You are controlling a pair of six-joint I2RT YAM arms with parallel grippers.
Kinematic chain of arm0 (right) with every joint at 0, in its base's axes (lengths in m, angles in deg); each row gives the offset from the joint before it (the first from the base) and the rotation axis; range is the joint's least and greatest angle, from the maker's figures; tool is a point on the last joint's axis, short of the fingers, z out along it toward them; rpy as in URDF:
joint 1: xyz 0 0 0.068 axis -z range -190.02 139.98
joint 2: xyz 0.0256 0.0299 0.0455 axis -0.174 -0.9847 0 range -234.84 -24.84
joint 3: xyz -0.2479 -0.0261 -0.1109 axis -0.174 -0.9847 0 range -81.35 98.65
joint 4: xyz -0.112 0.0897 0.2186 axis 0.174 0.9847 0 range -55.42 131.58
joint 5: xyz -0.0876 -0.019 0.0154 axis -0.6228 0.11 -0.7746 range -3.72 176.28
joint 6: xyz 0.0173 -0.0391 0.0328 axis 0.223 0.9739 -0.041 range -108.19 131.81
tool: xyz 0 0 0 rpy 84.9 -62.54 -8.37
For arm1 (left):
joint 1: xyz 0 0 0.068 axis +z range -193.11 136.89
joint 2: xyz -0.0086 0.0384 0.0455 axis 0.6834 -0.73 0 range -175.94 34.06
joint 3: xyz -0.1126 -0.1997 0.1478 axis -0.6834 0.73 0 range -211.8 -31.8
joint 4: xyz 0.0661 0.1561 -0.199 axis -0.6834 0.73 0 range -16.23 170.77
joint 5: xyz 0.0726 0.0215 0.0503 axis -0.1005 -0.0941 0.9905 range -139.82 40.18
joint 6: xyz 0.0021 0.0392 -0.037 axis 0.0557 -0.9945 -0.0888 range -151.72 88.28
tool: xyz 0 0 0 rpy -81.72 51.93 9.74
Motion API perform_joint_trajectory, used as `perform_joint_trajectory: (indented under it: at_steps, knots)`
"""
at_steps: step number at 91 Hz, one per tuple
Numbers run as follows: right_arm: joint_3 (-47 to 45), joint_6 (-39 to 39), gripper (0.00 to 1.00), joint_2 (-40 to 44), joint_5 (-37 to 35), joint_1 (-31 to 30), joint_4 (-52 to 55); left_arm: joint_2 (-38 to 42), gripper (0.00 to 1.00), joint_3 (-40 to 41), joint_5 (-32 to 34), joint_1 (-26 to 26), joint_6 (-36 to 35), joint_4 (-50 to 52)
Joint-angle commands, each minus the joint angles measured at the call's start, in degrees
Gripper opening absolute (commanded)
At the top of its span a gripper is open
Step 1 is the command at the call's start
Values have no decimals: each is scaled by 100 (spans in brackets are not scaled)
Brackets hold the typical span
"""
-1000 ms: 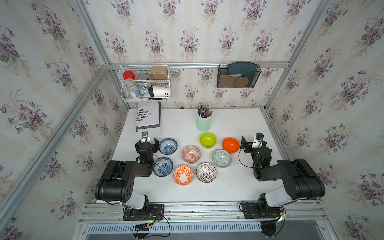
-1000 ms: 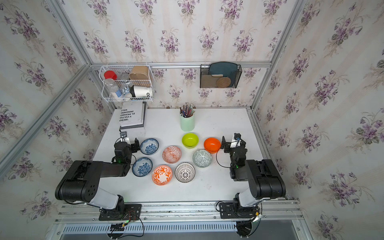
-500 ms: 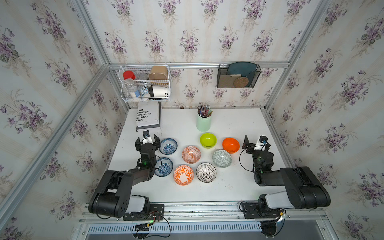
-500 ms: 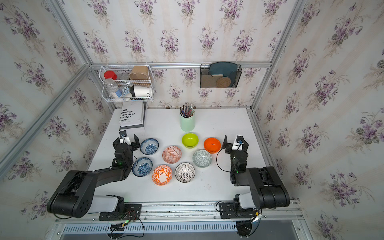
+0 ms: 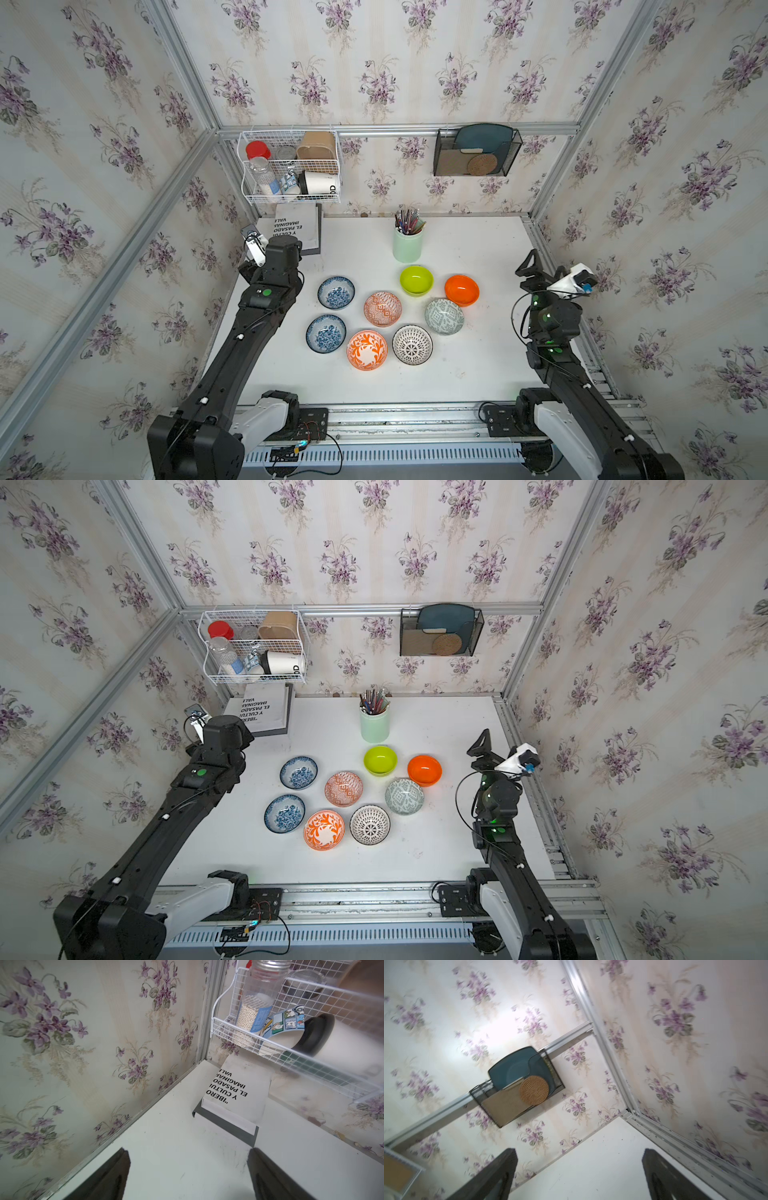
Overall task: Stack the bowls
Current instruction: Pick up the bowl from the center of the board.
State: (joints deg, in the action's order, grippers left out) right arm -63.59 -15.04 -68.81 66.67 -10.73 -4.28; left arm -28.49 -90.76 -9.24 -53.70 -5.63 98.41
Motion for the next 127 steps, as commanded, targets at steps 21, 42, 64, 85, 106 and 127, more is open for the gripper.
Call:
perform_joint_trajectory:
  at_steps: [21,42,64,85,106,127]
  knots:
    - [1574,-1806,100,-1125,3041,-989,2832,-302,99,-366,-3108,451,17,2752]
    - [2042,-1680,100,-1929,1594,-3488,2984,-236,99,165,-4612,444,328,3288]
    - [2091,-1385,100,-2487,1534,-3963,2819,356,99,856,-4965,446,624,2860]
    - [2004,-1288,100,-2530,1563,-4017,2563,-312,91,605,-5245,495,295,1718]
    - [1852,-1305,97,-2452,1544,-4025,2356,-2406,63,-856,-5463,723,-295,2182]
    - [1792,-1325,97,-2447,1497,-4019,2252,-3201,53,-1337,-5551,822,-562,2277]
